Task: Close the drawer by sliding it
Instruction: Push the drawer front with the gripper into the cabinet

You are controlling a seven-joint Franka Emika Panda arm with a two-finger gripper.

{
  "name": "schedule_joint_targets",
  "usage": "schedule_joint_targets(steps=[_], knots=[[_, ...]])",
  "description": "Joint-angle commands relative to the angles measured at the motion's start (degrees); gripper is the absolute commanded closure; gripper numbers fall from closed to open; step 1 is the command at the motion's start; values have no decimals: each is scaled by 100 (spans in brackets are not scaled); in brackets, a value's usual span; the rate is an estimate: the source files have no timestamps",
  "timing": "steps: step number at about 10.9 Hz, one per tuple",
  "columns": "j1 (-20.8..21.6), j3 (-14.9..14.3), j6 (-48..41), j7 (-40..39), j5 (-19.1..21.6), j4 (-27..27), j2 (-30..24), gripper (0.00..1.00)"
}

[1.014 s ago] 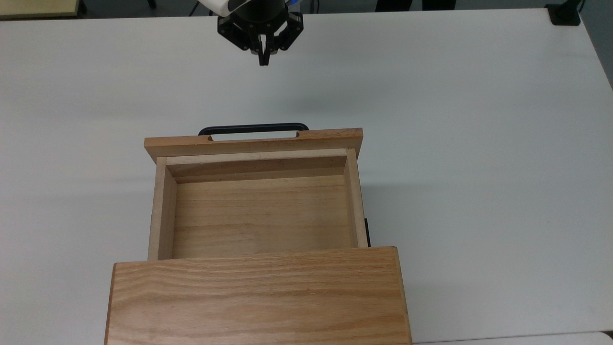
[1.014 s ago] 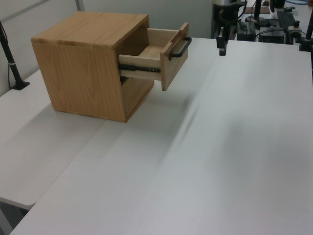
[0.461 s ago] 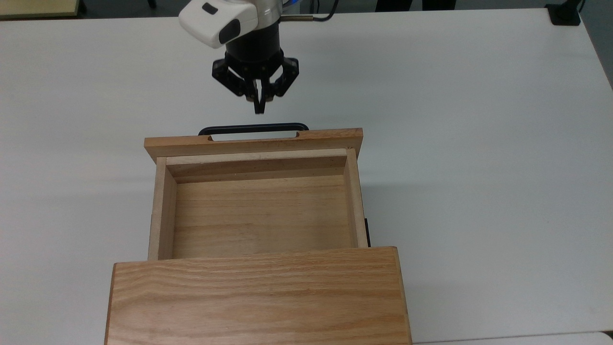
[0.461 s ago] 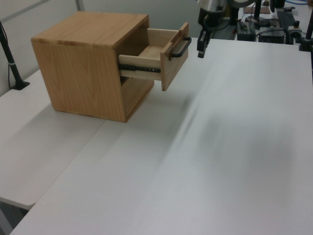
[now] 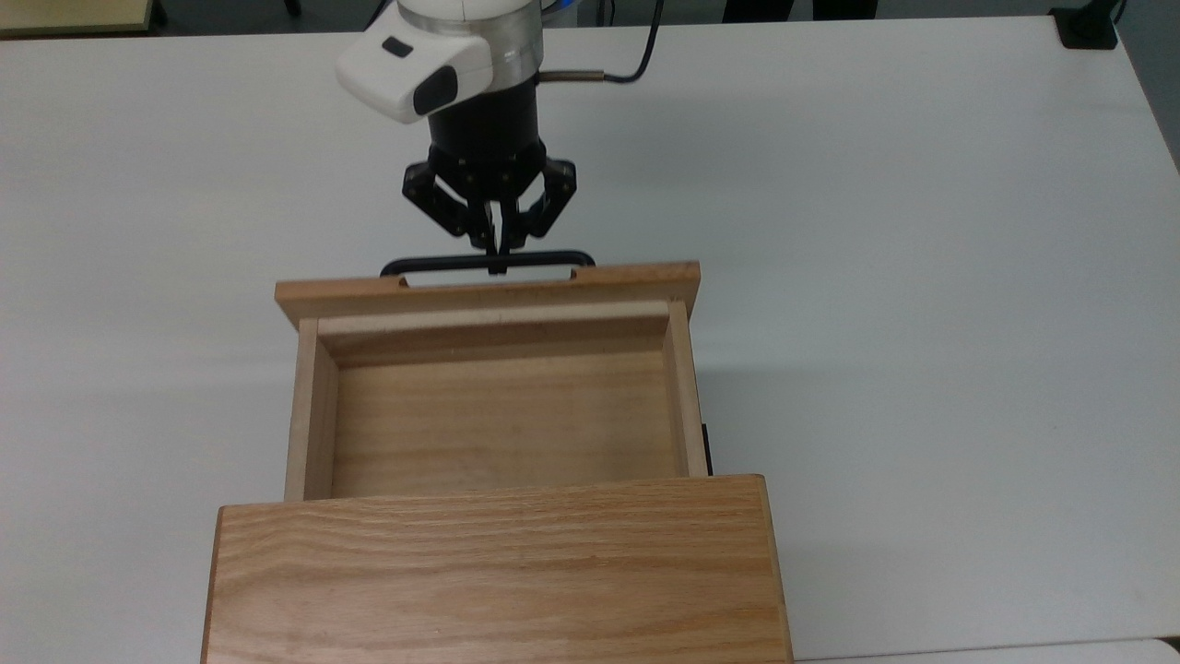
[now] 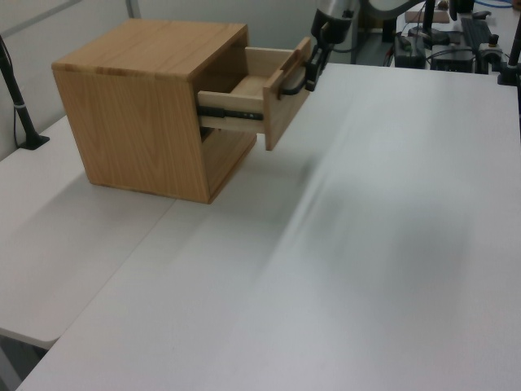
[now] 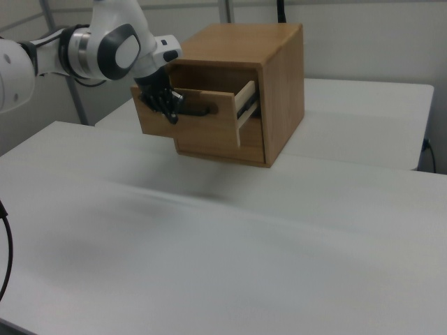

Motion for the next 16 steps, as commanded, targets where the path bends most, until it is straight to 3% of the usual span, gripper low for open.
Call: schedule_joint_targets(steps=[1, 7, 11, 16], knots=[[27, -53, 881, 214, -3, 249, 389, 100], [53, -229, 2454, 460, -213, 1004, 1399, 100], [27, -282, 4168, 461, -223, 978, 1848, 100], [27, -291, 4740, 417, -232, 970, 2024, 100]])
